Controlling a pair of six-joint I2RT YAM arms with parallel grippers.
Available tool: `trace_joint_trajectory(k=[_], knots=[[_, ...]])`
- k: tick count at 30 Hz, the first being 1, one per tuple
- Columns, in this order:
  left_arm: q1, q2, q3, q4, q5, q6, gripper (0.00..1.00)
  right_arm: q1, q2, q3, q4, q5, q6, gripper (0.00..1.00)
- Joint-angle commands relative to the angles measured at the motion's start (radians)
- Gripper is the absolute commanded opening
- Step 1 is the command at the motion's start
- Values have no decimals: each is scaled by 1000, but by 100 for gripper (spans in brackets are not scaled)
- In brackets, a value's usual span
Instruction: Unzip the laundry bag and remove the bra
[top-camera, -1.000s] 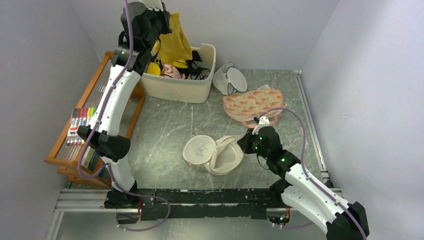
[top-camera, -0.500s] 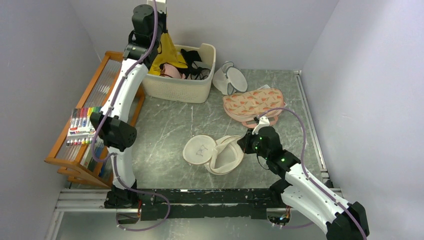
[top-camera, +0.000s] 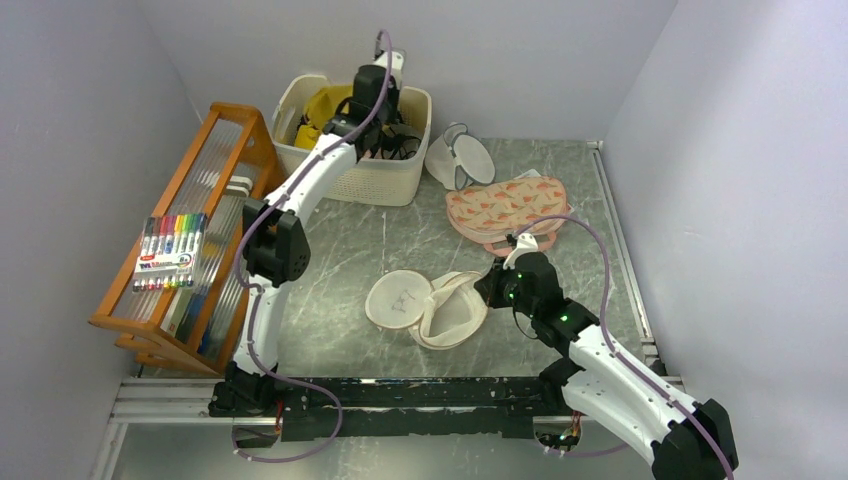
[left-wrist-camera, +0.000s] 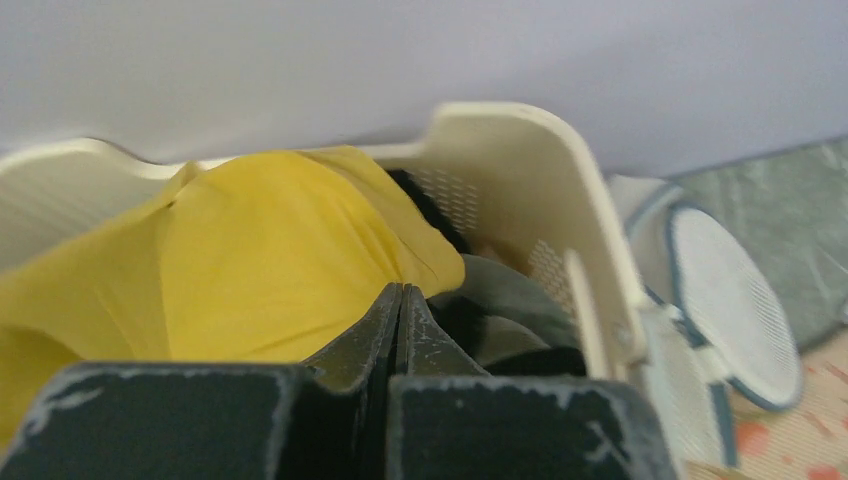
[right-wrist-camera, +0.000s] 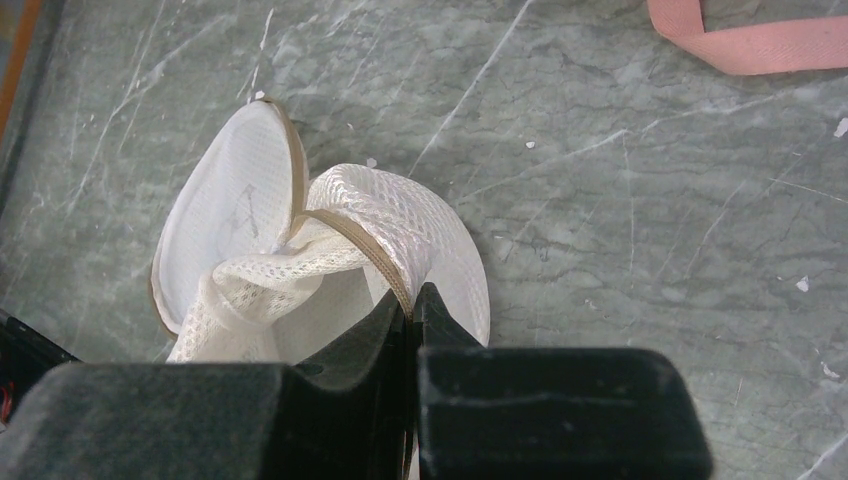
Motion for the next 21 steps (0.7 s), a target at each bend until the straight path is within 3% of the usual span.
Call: trace_joint_trajectory(k=[1,13,16,21], knots=[[-37,-1,-32,24,70,-120,7,3,-5,-2,20,14,-7,2],[-60,-19,-146,1,156,-225,7,3,-27,-7,20,10,-7,2],[-52,-57,-142,-28,167,-206,21,3,-28,-7,21,10,-8,2],[-22,-198,-212,-42,204,-204,55,3,-25,-5,20,9,-9,2]])
